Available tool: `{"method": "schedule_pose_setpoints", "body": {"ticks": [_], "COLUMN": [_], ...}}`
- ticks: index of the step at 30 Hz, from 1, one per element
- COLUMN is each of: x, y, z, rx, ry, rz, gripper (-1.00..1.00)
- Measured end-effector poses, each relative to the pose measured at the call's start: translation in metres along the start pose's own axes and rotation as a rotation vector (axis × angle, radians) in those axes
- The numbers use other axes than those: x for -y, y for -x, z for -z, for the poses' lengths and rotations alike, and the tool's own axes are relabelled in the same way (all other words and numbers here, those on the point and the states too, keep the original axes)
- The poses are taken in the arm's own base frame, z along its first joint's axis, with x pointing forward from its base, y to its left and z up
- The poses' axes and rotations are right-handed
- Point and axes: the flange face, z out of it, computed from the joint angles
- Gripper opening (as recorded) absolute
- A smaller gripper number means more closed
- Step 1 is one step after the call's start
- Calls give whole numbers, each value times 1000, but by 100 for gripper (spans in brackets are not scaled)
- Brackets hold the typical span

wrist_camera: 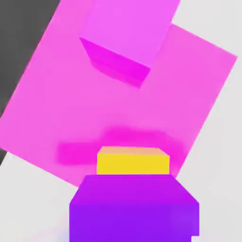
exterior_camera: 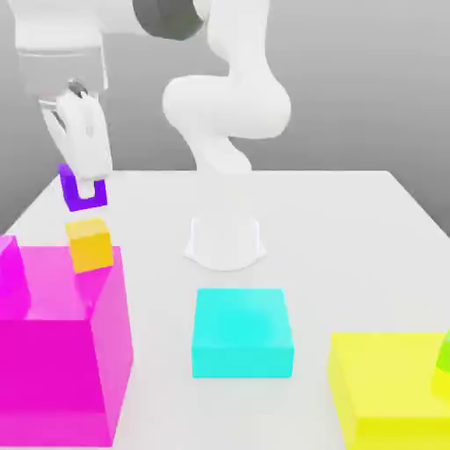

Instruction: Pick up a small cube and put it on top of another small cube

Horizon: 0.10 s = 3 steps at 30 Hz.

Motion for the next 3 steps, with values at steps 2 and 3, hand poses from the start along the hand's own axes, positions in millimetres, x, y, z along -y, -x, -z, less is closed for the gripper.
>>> {"method": "schedule_pose_setpoints", "body": {"ticks": [2, 3], "x": [0, 0], "y": [0, 0], "z": [0, 0], "rx": [0, 0], "ry": [0, 0], "rz": [0, 0], "gripper": [100, 100]}}
